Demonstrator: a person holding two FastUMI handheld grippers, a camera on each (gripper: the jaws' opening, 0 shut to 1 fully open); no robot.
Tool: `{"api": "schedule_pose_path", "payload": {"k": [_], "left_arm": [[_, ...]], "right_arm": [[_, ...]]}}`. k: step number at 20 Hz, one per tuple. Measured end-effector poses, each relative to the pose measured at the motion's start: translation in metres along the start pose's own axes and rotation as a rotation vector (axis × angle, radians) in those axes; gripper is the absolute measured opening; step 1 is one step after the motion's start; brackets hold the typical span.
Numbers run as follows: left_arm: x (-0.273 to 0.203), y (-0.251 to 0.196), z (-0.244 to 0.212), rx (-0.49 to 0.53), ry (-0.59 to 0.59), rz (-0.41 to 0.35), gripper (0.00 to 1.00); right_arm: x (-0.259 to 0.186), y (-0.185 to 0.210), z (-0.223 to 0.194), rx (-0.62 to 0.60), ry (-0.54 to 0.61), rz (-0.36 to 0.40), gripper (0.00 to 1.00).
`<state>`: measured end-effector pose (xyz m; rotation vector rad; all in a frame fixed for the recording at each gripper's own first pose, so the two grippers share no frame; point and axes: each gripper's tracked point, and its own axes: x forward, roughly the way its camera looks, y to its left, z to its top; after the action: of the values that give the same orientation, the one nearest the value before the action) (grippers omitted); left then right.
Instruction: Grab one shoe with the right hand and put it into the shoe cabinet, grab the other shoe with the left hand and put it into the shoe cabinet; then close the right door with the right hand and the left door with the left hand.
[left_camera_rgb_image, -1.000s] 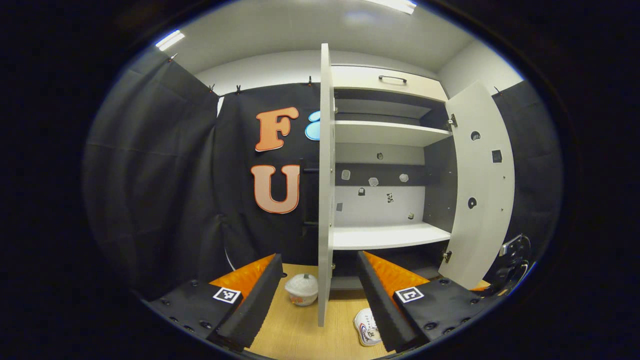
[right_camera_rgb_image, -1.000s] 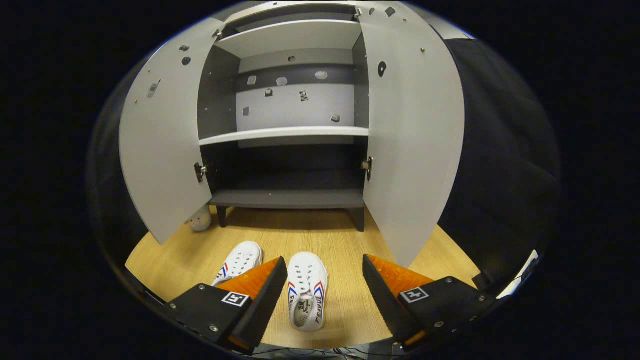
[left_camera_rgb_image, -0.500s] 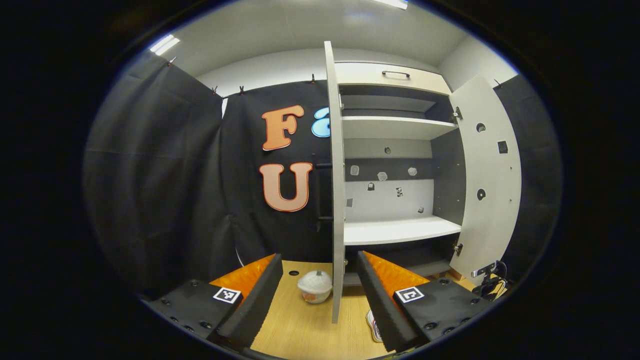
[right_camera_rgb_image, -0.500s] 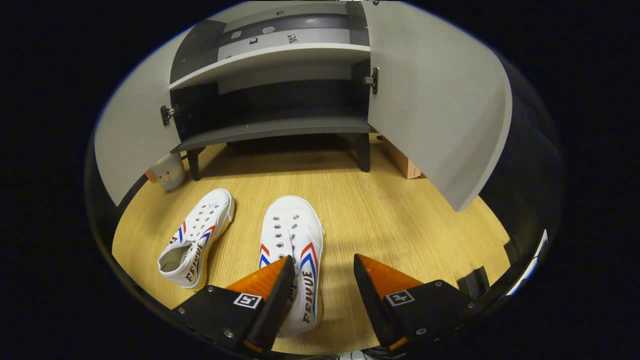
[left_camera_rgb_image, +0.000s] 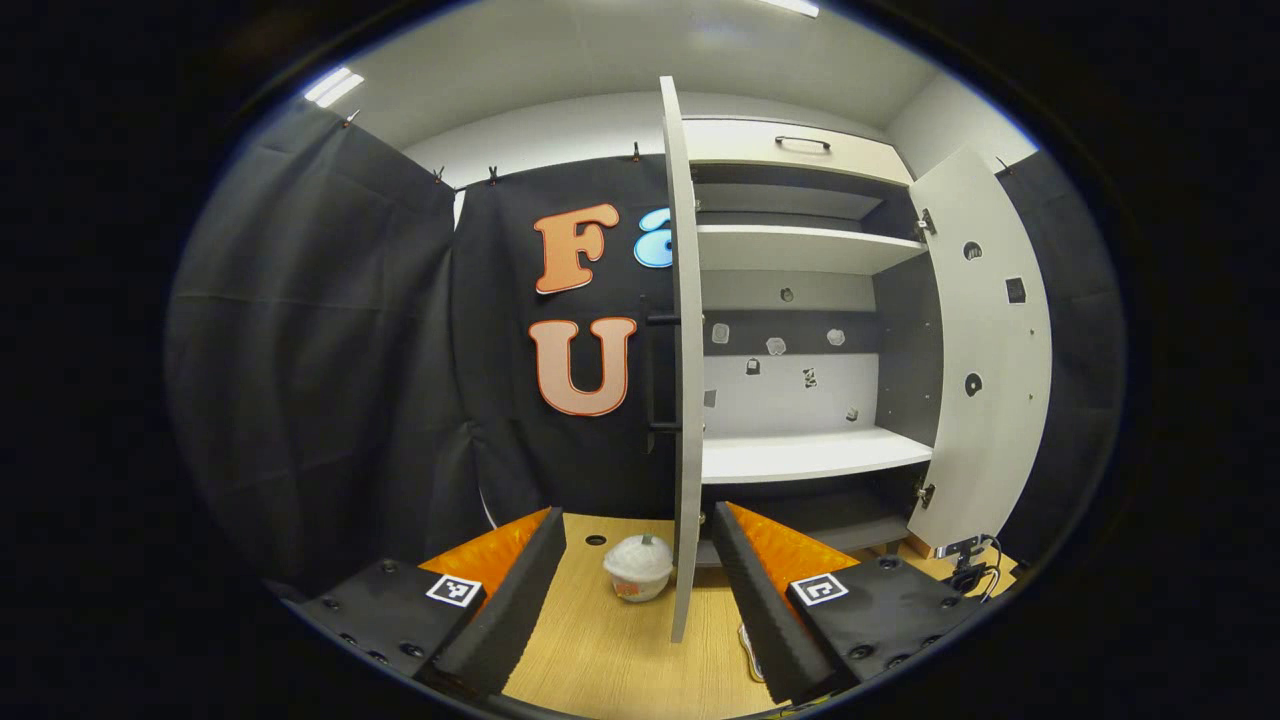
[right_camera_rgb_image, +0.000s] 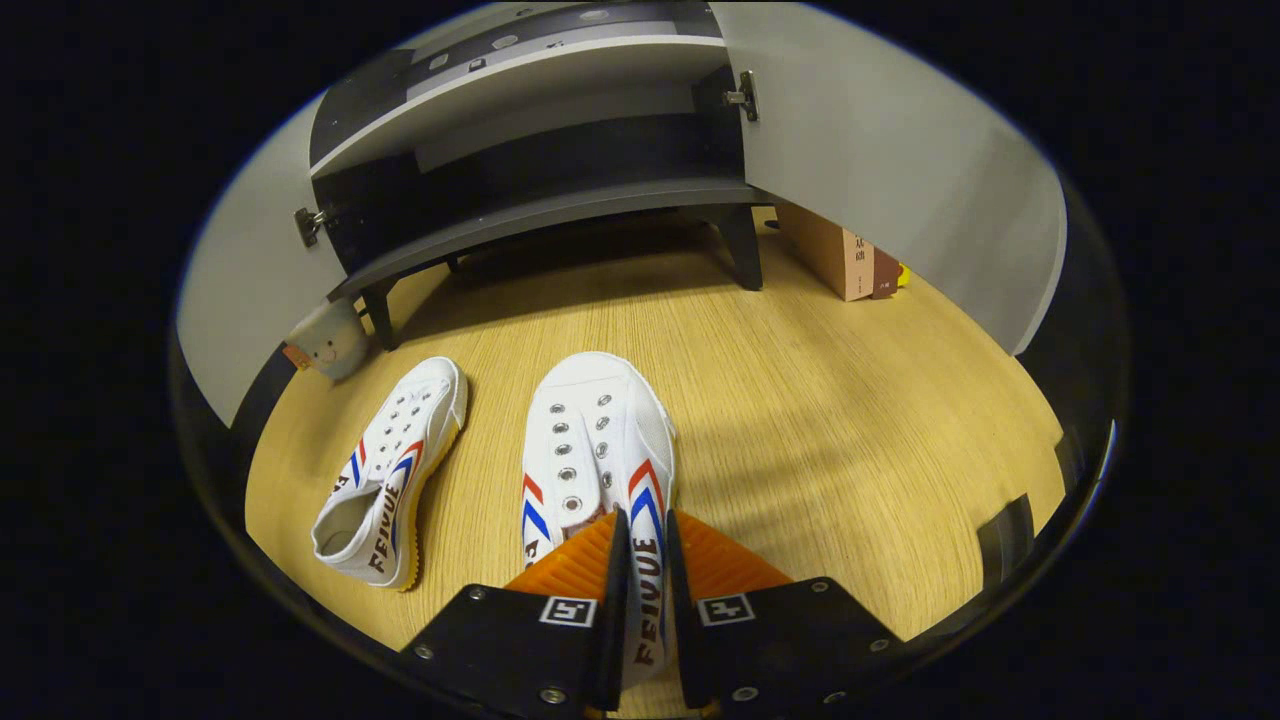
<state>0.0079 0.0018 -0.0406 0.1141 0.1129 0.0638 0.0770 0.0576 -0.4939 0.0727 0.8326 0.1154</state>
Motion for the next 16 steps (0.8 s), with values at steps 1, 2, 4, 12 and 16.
{"api": "schedule_pose_path", "payload": {"k": [1,2,4,12,16], "left_arm": [[0.001,-0.001,-0.001,0.001,0.002,-0.002,0.96],[0.002,-0.002,-0.001,0.002,0.002,-0.004,0.96],[0.004,-0.003,0.000,0.005,-0.001,-0.007,0.96],[0.021,-0.011,-0.013,-0.048,0.016,-0.047,0.99],[0.026,-0.011,-0.010,-0.040,-0.004,-0.063,0.99]], "right_arm": [[-0.002,-0.002,0.005,-0.001,-0.005,-0.013,0.12],[-0.008,-0.005,0.011,0.004,-0.007,-0.028,0.07],[-0.020,-0.007,0.020,-0.008,-0.012,-0.050,0.01],[-0.119,0.014,0.114,-0.005,-0.121,-0.019,0.01],[-0.147,0.036,0.166,-0.025,-0.206,-0.002,0.01]]}}
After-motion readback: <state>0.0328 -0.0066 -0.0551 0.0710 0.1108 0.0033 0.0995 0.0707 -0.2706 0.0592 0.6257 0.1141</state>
